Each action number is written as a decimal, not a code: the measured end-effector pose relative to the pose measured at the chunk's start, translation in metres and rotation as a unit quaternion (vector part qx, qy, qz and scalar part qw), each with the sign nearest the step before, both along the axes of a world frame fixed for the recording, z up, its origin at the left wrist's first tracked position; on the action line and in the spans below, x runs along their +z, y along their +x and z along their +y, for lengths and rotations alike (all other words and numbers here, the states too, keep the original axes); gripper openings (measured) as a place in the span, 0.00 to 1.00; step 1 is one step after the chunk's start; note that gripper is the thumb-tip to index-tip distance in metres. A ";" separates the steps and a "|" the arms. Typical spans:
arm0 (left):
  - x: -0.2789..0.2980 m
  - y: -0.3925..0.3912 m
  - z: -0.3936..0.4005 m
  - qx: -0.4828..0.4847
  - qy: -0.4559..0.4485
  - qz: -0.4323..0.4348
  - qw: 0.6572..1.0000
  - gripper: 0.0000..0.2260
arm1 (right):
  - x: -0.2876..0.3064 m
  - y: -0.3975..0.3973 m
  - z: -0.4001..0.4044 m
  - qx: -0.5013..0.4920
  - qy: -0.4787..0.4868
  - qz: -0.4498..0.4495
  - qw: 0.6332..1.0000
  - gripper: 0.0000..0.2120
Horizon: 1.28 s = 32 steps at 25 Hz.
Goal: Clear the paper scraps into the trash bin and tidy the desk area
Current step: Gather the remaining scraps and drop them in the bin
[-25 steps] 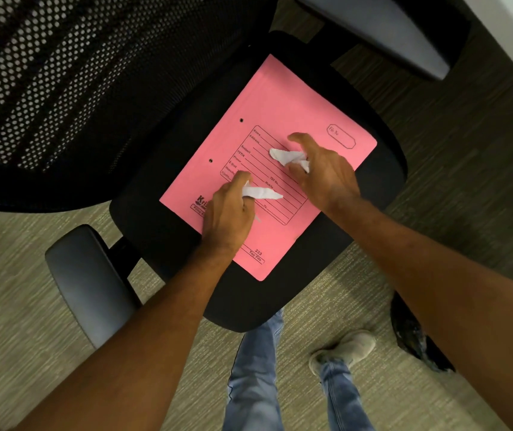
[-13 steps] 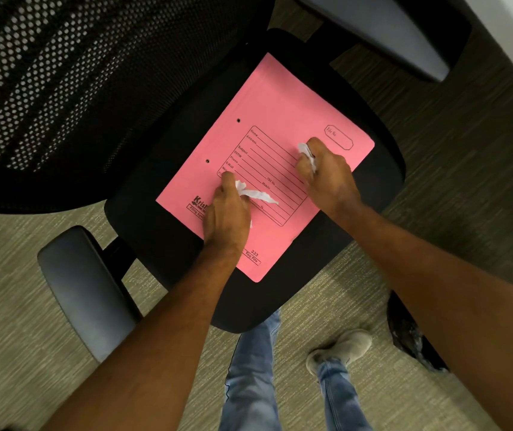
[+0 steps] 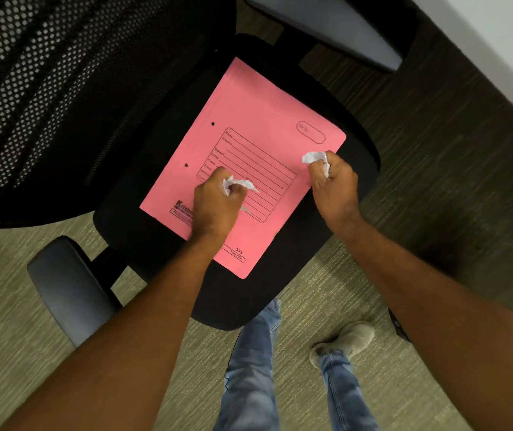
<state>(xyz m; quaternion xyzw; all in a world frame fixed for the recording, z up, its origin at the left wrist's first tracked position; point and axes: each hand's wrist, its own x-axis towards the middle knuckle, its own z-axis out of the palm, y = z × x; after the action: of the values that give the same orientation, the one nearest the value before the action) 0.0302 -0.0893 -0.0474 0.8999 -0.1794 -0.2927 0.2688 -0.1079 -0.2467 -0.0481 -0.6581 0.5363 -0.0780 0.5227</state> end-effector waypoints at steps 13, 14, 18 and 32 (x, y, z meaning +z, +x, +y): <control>0.013 -0.180 -0.092 -0.187 -0.072 0.025 0.979 0.06 | 0.013 -0.198 -0.012 -0.200 -0.002 -0.001 0.980 0.10; 0.011 -0.203 -0.099 -0.206 -0.075 0.031 0.975 0.07 | 0.012 -0.226 -0.012 -0.223 0.000 0.005 0.975 0.09; 0.008 -0.291 -0.123 -0.274 -0.061 0.035 0.959 0.06 | 0.004 -0.325 -0.003 -0.288 0.003 0.010 0.958 0.11; -0.063 -0.607 -0.144 -0.463 0.076 0.092 0.878 0.08 | -0.071 -0.616 0.052 -0.469 0.076 0.057 0.878 0.19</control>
<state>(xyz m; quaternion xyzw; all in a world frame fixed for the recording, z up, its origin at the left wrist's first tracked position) -0.5772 -0.2336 -0.1103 0.7010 -0.5269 -0.4782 0.0490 -0.7235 -0.1942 -0.1191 -0.2913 0.8153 -0.2347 0.4420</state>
